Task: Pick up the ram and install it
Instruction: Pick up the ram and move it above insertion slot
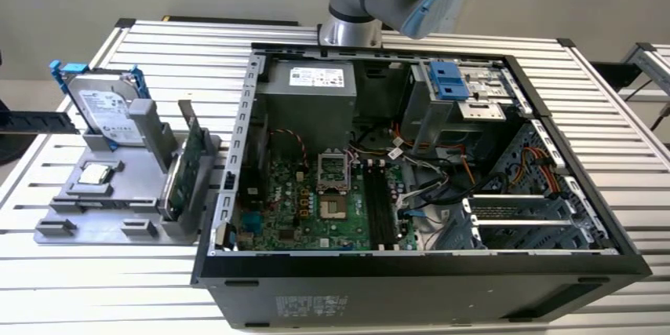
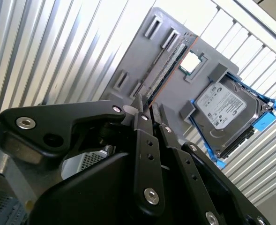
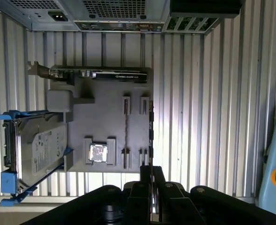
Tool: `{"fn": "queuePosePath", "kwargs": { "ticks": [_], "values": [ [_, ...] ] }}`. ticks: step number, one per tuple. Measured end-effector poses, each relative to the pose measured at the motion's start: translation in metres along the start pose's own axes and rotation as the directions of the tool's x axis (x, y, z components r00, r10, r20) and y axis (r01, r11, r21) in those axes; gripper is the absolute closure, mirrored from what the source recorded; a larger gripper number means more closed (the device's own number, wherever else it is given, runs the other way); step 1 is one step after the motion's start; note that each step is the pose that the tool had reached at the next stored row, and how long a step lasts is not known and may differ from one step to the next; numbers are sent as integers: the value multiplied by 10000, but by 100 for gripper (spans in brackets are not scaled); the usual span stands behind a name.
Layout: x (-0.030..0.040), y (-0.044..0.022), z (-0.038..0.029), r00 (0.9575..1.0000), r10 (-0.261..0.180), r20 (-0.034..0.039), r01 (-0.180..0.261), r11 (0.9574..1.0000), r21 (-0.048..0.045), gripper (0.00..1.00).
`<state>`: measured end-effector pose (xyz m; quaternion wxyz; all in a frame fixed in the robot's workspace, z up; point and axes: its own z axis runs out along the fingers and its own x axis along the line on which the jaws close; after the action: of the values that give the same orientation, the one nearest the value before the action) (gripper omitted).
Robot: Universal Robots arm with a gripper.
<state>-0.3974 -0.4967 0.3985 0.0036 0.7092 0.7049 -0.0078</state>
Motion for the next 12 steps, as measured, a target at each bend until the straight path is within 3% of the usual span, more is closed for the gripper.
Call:
{"fn": "queuePosePath", "kwargs": {
  "ticks": [7,12],
  "values": [
    [6,4,-1,10000,2,1,-2,10000,2,100],
    [21,59,2,10000,2,5,-2,10000,1,100]
  ]
}}
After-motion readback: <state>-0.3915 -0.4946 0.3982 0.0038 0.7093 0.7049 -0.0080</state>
